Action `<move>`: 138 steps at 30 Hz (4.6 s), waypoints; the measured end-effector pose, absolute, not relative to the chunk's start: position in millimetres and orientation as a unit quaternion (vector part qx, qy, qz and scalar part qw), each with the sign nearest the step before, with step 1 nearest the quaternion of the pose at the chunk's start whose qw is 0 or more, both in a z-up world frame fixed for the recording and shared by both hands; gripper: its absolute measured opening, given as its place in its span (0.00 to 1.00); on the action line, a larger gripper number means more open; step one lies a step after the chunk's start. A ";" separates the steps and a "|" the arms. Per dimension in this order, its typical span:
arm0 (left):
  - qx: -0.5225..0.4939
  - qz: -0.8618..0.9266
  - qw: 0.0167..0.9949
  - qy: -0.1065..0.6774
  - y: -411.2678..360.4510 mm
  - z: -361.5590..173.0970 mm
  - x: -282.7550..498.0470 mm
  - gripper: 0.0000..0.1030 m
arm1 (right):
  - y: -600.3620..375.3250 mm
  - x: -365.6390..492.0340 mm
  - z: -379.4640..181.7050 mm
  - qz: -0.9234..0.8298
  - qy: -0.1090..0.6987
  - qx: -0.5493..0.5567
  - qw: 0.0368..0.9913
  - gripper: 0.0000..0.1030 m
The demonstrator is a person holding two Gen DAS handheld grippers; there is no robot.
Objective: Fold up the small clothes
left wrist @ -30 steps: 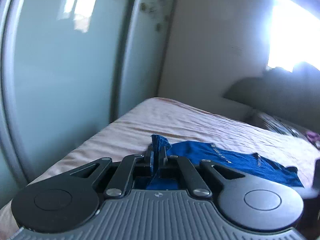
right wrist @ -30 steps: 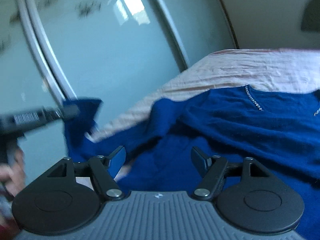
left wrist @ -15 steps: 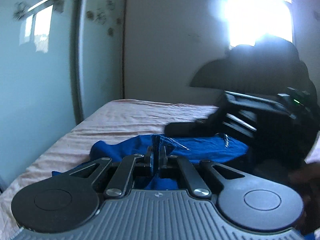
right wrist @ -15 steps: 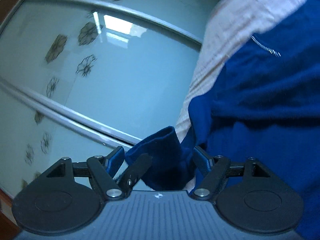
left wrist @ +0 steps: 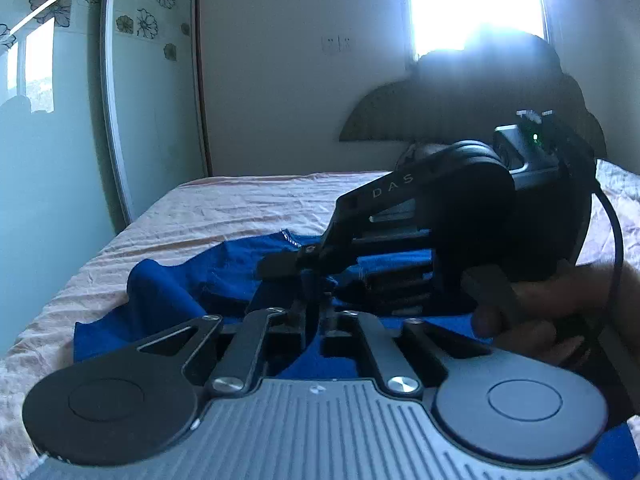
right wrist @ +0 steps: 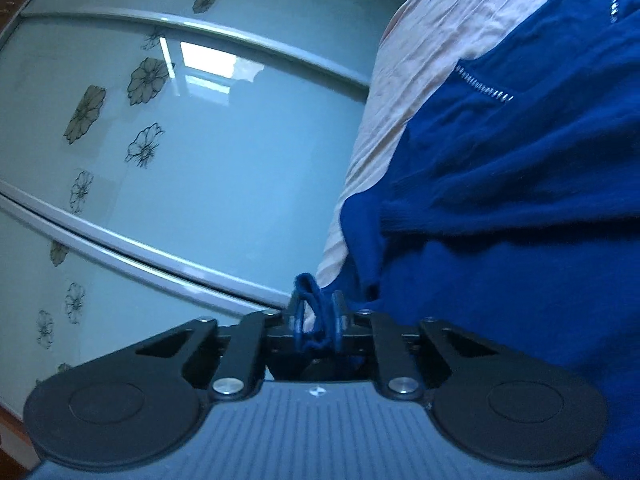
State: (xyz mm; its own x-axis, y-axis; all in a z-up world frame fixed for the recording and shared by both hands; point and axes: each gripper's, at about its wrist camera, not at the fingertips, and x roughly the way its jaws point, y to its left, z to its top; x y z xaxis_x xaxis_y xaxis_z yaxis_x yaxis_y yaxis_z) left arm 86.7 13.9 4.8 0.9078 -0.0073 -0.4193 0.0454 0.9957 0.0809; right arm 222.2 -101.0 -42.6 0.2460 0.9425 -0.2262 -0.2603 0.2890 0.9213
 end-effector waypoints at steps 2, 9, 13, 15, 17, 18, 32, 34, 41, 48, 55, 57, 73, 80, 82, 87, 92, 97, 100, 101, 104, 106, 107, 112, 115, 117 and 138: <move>0.042 -0.013 0.976 0.212 15.6 4.4 85.5 0.29 | -105.2 222.3 -38.8 0.431 0.415 0.383 0.704 0.07; 0.045 0.010 0.978 0.202 22.8 11.6 76.7 0.69 | -113.6 231.8 -24.9 0.403 0.376 0.302 0.778 0.04; 0.067 0.014 0.976 0.207 19.9 9.8 75.3 0.72 | -115.5 234.2 -17.0 0.393 0.353 0.261 0.808 0.04; 0.078 0.019 0.974 0.211 19.0 7.6 77.0 0.73 | -119.0 236.7 -8.2 0.384 0.335 0.244 0.825 0.04; 0.083 0.022 0.973 0.214 19.6 5.8 79.5 0.74 | -125.9 242.1 0.9 0.374 0.317 0.236 0.839 0.04; 0.083 0.023 0.973 0.216 20.3 5.5 80.8 0.74 | -130.1 244.8 5.2 0.368 0.310 0.234 0.845 0.04; 0.071 0.039 0.965 0.250 35.0 -0.5 92.8 0.78 | -230.9 253.4 18.6 0.251 0.257 0.266 0.895 0.04; 0.071 0.039 0.965 0.250 35.2 -1.0 92.9 0.81 | -246.8 251.6 15.2 0.236 0.254 0.273 0.897 0.04; 0.081 0.037 0.963 0.253 31.7 -2.6 94.9 0.83 | -283.8 245.0 3.2 0.187 0.255 0.289 0.904 0.04; 0.083 0.044 0.962 0.256 33.7 -4.0 95.9 0.84 | -306.6 241.7 -16.9 0.153 0.270 0.301 0.902 0.04; 0.083 0.066 0.959 0.264 45.7 -7.3 91.1 0.87 | -305.6 248.4 -33.7 0.128 0.313 0.287 0.897 0.05; 0.082 0.071 0.958 0.266 50.0 -7.1 87.4 0.88 | -304.4 246.1 -33.3 0.110 0.317 0.276 0.901 0.06; 0.059 0.095 0.947 0.302 80.0 -17.4 60.8 0.90 | -272.0 194.5 -30.5 0.119 0.345 0.095 0.926 0.45; 0.037 0.093 0.952 0.288 89.4 -2.0 37.0 0.90 | -280.8 140.4 -2.5 0.201 0.323 0.130 0.916 0.60; 0.031 0.085 0.953 0.288 90.5 0.4 28.1 0.90 | -275.1 119.0 3.1 0.243 0.324 0.110 0.908 0.62; 0.027 0.056 0.957 0.284 89.3 4.5 5.5 0.91 | -268.4 72.0 17.2 0.302 0.312 0.073 0.898 0.66; 0.035 0.026 0.958 0.282 87.6 11.2 -20.9 0.93 | -287.0 33.4 39.1 0.352 0.286 0.078 0.888 0.70; -0.010 -0.036 0.950 0.309 96.0 6.4 -46.8 0.94 | -307.2 0.6 30.4 0.370 0.309 0.143 0.864 0.75; -0.034 -0.058 0.944 0.324 100.4 1.6 -61.3 0.94 | -311.8 -12.6 -3.0 0.377 0.359 0.204 0.829 0.75; -0.038 -0.063 0.941 0.329 102.2 0.5 -64.5 0.94 | -310.8 -16.6 -14.2 0.376 0.373 0.213 0.821 0.75; -0.046 -0.065 0.934 0.348 106.7 -3.4 -72.8 0.94 | -306.7 -27.5 -40.9 0.380 0.414 0.239 0.792 0.75; -0.055 -0.063 0.930 0.358 112.8 -6.9 -74.4 0.94 | -302.5 -33.9 -50.5 0.389 0.430 0.246 0.776 0.76; -0.066 -0.065 0.926 0.365 116.2 -8.8 -75.6 0.94 | -300.4 -36.3 -52.9 0.396 0.434 0.249 0.770 0.76; -0.130 -0.093 0.899 0.407 125.8 -25.3 -77.5 0.93 | -289.0 -39.4 -53.1 0.432 0.449 0.252 0.740 0.75; -0.137 -0.102 0.896 0.410 123.8 -31.2 -78.2 0.93 | -277.1 -40.4 -56.6 0.444 0.454 0.252 0.731 0.63; -0.133 -0.114 0.893 0.414 118.9 -33.1 -78.0 0.93 | -267.1 -38.9 -60.5 0.450 0.459 0.256 0.722 0.46; -0.148 -0.170 0.898 0.377 96.9 3.6 -88.6 0.15 | -306.6 -57.6 -19.4 0.428 0.393 0.250 0.774 0.05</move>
